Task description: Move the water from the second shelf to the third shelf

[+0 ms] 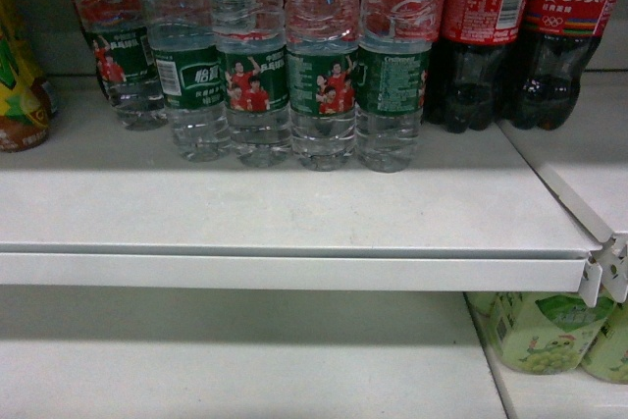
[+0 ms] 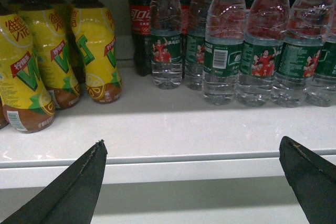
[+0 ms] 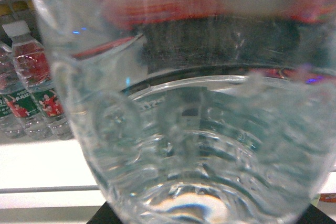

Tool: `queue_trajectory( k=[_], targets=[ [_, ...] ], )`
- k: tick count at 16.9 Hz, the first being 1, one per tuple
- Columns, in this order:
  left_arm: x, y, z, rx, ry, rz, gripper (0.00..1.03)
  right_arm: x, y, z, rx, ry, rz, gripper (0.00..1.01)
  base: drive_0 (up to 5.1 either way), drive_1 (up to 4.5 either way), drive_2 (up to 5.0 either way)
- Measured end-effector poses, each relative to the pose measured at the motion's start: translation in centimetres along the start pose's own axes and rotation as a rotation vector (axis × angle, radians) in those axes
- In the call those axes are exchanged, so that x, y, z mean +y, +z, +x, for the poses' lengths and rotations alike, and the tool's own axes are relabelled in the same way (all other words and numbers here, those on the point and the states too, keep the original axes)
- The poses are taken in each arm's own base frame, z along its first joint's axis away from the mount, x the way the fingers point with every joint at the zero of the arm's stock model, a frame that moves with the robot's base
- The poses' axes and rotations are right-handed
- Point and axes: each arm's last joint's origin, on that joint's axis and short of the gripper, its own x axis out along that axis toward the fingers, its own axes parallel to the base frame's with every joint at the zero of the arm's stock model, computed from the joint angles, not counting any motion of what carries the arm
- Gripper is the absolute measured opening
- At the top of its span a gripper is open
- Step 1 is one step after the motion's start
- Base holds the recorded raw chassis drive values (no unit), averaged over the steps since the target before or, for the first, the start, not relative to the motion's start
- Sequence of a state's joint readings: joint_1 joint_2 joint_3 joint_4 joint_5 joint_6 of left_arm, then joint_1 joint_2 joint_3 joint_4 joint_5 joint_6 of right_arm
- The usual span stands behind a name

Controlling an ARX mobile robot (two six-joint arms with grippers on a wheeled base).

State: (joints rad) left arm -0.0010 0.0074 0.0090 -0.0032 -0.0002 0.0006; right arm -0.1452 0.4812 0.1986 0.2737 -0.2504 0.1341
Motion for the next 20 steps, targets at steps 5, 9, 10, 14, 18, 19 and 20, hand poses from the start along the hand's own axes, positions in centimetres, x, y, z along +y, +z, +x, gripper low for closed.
queue_trajectory(
  k=[5, 9, 10, 14, 18, 19, 20],
  targets=[
    [0.0, 0.0, 0.0, 0.0, 0.0, 0.0, 0.98, 0.0, 0.0, 0.0, 0.0, 0.001, 0.0, 0.4, 0.0, 0.0, 0.0],
    [0.0, 0.0, 0.0, 0.0, 0.0, 0.0, 0.98, 0.0, 0.0, 0.0, 0.0, 0.001, 0.0, 0.4, 0.0, 0.0, 0.0],
    [0.0, 0.0, 0.0, 0.0, 0.0, 0.0, 0.98, 0.0, 0.0, 0.0, 0.0, 0.001, 0.0, 0.4, 0.0, 0.0, 0.0],
    [0.0, 0.0, 0.0, 0.0, 0.0, 0.0, 0.98, 0.0, 0.0, 0.0, 0.0, 0.001, 0.0, 0.4, 0.0, 0.0, 0.0],
    [0.0, -0.04, 0.0, 0.005, 0.0, 0.0, 0.98, -0.01, -0.07, 0.0, 0.007, 0.0, 0.002, 0.4, 0.0, 0.0, 0.0],
    [0.0, -0.04, 0.0, 0.004, 0.0, 0.0, 0.98, 0.0, -0.04, 0.0, 0.004, 0.0, 0.001, 0.4, 0.0, 0.0, 0.0],
    [0.01, -0.01, 0.0, 0.001, 0.003, 0.0, 0.98, 0.0, -0.02, -0.01, 0.002, 0.001, 0.001, 0.4, 0.0, 0.0, 0.0]
  ],
)
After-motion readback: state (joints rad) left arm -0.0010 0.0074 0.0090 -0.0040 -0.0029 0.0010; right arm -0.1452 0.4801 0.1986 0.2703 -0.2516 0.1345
